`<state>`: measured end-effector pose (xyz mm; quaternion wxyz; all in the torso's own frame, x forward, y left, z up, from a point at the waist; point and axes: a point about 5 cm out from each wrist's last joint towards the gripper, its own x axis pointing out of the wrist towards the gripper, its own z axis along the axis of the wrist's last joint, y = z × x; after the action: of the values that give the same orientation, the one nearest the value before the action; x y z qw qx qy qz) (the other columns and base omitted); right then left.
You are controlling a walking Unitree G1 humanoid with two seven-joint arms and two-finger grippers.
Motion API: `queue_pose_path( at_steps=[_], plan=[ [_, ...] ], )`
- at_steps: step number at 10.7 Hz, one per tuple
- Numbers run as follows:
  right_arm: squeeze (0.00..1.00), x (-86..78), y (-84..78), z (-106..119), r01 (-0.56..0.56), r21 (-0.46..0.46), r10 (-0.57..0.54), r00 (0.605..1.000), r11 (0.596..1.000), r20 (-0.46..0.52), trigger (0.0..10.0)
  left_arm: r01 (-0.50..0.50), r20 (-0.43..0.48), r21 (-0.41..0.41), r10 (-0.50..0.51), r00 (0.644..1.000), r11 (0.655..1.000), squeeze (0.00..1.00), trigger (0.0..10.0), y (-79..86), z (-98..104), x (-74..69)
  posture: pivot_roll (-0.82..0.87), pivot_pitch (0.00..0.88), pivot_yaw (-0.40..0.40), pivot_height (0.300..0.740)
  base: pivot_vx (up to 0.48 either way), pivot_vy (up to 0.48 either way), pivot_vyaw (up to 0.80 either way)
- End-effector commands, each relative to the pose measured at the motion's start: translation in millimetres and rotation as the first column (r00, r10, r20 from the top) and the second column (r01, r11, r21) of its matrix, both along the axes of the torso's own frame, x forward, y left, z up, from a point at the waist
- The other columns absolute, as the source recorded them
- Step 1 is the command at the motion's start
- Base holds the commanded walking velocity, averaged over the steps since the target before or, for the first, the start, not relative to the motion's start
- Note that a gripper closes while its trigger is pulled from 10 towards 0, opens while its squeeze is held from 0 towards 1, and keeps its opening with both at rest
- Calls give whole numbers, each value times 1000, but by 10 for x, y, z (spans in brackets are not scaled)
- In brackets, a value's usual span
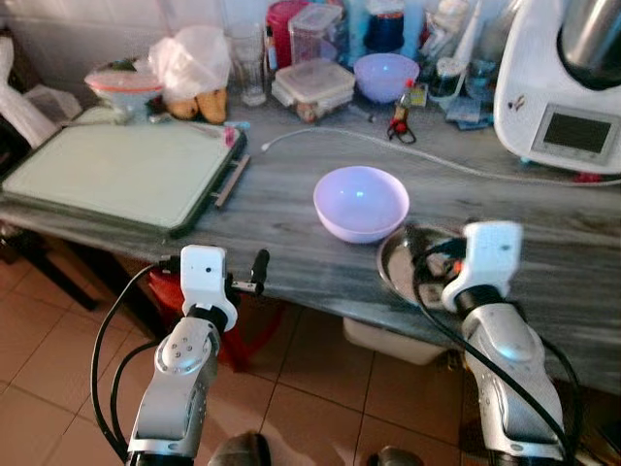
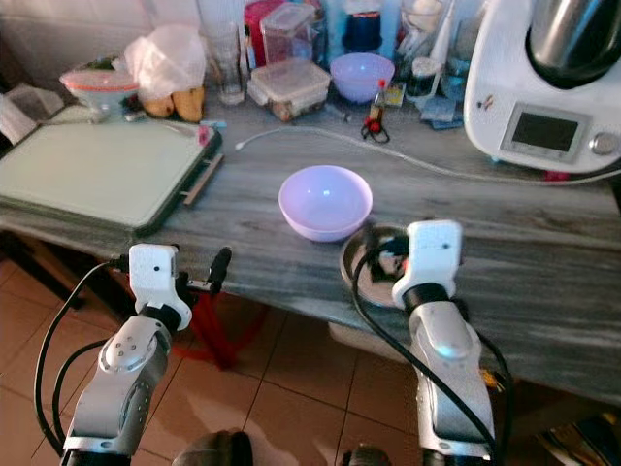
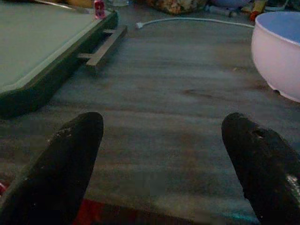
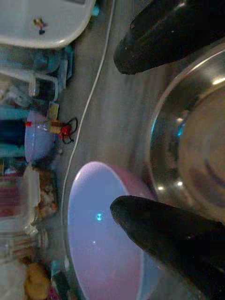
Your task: Setting the table
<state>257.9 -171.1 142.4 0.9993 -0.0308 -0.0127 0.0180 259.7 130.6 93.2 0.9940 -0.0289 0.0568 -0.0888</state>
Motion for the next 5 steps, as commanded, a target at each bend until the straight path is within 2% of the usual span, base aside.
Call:
queue_pose_path(
  at_steps=[1,4,5],
  plan=[
    [0,-29,4,6,11,18,-11,1000,1000,8,10000,-10,-13,2,10,1000,1000,0,10000,16,-21,-14,-34,14,41,740,-364,0,0],
    [0,-26,46,-37,-3,22,3,1000,1000,18,10000,-11,-25,1,11,1000,1000,0,10000,13,-50,-18,-37,0,40,740,-360,0,-692],
    [0,-22,47,-51,-5,25,5,1000,1000,16,10000,-7,-23,0,7,1000,1000,0,10000,3,-41,-4,-37,0,39,740,-352,0,0]
  ],
)
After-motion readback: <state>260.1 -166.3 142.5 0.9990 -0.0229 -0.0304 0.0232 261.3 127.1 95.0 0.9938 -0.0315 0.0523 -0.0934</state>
